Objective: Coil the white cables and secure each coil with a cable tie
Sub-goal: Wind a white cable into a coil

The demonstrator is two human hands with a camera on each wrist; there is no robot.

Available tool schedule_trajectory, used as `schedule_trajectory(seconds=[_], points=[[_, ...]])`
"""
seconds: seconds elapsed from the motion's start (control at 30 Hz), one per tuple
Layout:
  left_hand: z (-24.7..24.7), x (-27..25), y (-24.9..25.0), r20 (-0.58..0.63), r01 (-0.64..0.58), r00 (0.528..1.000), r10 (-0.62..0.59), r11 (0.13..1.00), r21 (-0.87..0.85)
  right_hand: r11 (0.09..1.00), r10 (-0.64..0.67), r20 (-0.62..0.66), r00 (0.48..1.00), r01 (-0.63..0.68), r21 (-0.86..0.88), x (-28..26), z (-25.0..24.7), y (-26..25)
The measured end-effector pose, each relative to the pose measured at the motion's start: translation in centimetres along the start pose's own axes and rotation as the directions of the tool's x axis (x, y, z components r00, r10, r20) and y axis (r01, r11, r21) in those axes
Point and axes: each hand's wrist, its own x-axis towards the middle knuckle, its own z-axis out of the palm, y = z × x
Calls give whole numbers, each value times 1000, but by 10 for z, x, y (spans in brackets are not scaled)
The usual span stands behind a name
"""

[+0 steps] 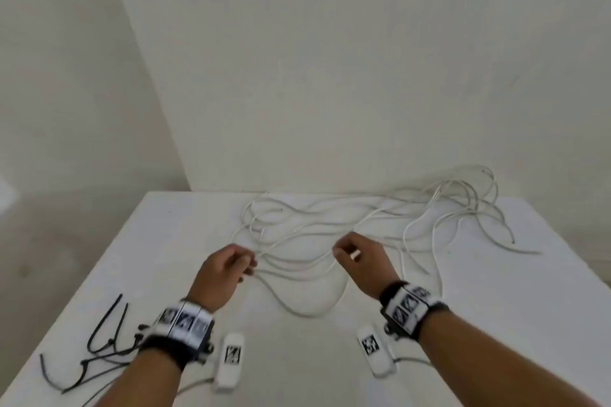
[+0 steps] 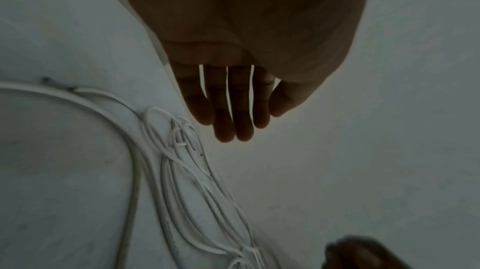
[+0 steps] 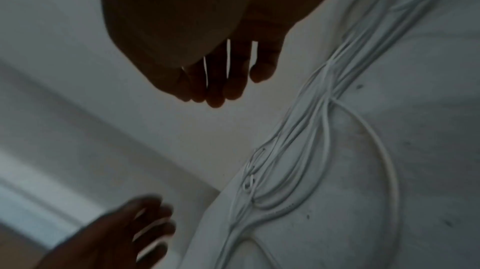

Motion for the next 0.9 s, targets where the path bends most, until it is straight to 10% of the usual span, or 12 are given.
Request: schedule_trajectory(seconds=[0.13,0.3,0.5,0.63,0.8,0.9], points=[[17,40,-10,83,26,996,-41,986,166,944,-142,279,950,215,-250,34,34,-1],[28,69,-44,162,-36,986,-23,936,351,767,-139,215,967,243,-594,64,56,25],[38,38,-62,52,-47,998,32,946,322,387,156,-59,986,-116,-915,31,21,52],[47,8,-65,91,-32,996,4,950,310,168,304,132,943,83,-982,-19,-8,61],[62,-12,-57,144,-59,989,16,953,298,272,237,74,969,7,-962,-36,-13,53],[71,-17,-48,143,-106,987,67,952,288,532,128,-37,991,-100,-841,-36,-14,45]])
